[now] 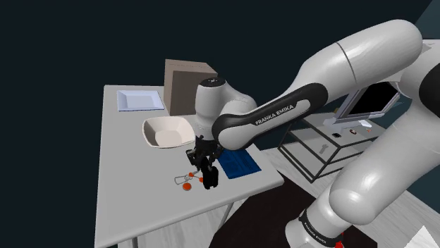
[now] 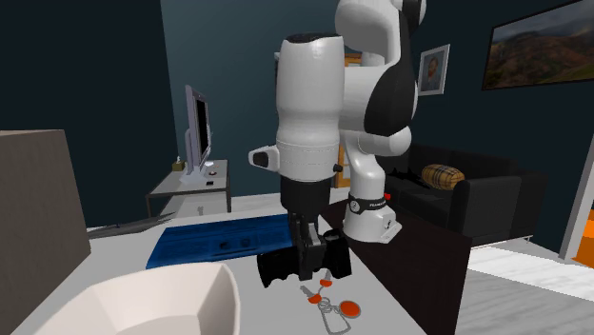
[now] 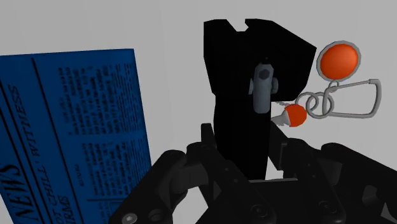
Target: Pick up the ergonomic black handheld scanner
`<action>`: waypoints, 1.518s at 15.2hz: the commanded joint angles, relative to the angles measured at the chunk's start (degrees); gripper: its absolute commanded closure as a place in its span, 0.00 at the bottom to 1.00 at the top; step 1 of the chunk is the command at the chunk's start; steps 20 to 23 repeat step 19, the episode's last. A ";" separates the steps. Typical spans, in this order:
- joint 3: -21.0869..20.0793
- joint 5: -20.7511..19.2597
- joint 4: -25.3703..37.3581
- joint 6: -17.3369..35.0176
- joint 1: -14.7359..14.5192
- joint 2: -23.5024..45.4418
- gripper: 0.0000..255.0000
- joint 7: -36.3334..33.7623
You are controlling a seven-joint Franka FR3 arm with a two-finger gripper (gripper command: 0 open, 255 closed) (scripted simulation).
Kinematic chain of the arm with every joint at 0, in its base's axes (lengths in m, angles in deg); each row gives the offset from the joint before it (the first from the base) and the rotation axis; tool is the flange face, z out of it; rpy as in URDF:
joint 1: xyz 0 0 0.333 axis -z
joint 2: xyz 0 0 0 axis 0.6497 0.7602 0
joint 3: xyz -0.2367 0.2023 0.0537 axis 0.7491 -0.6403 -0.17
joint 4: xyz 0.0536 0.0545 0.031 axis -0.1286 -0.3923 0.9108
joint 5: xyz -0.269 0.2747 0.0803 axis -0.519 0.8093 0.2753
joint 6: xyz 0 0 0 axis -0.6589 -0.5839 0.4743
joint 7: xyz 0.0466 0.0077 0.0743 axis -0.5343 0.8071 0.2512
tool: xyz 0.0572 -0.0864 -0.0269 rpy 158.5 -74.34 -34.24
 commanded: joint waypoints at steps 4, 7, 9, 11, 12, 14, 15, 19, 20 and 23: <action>0.04 0.87 0.56 -1.49 -0.12 -1.15 1.00 0.67; 0.24 2.10 1.42 -3.89 -0.25 -2.96 1.00 1.73; 0.40 2.81 2.07 -5.50 -0.34 -4.09 1.00 2.37; 0.59 3.43 2.76 -7.11 -0.43 -5.15 1.00 2.95; 0.69 3.72 3.13 -7.92 -0.48 -5.66 1.00 3.22; 0.89 4.23 3.90 -9.53 -0.55 -6.63 1.00 3.72; 1.00 4.46 4.31 -10.34 -0.59 -7.08 1.00 3.96; 1.23 4.92 5.21 -12.07 -0.67 -8.02 1.00 4.43; 1.23 4.92 5.21 -12.07 -0.67 -8.02 1.00 4.43; 1.23 4.92 5.21 -12.07 -0.67 -8.02 1.00 4.43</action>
